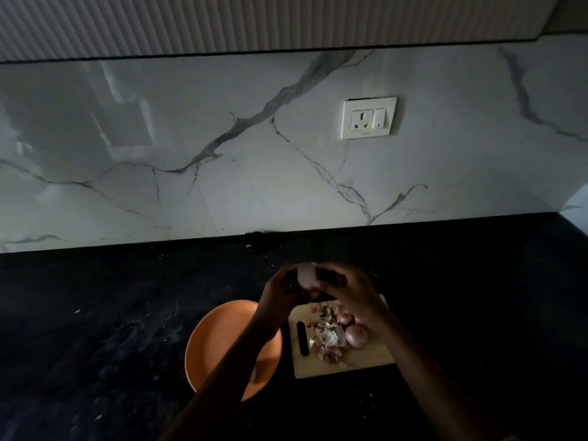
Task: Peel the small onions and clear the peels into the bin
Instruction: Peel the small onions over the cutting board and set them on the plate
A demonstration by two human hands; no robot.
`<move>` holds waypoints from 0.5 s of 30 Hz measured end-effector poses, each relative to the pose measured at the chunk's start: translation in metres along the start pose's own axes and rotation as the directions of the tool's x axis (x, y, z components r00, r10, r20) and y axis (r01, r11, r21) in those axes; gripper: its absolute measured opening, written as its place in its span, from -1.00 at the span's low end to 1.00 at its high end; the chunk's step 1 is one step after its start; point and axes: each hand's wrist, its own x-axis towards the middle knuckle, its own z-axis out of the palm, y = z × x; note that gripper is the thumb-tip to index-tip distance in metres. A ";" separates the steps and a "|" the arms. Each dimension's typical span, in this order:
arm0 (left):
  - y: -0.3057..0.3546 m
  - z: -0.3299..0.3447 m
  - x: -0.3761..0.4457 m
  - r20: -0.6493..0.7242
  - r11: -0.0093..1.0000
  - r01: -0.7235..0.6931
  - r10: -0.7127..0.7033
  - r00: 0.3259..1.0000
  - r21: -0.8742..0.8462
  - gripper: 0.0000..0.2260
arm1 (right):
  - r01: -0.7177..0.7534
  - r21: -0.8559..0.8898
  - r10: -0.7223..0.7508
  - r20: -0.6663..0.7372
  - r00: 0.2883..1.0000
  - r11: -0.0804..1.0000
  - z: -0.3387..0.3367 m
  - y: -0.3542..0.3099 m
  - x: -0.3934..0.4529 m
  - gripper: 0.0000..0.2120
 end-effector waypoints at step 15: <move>0.003 -0.001 -0.004 -0.008 0.976 -0.047 0.049 0.999 0.215 -0.51 | -0.072 -0.002 0.072 -0.019 0.997 0.997 0.002 0.013 0.001 -0.70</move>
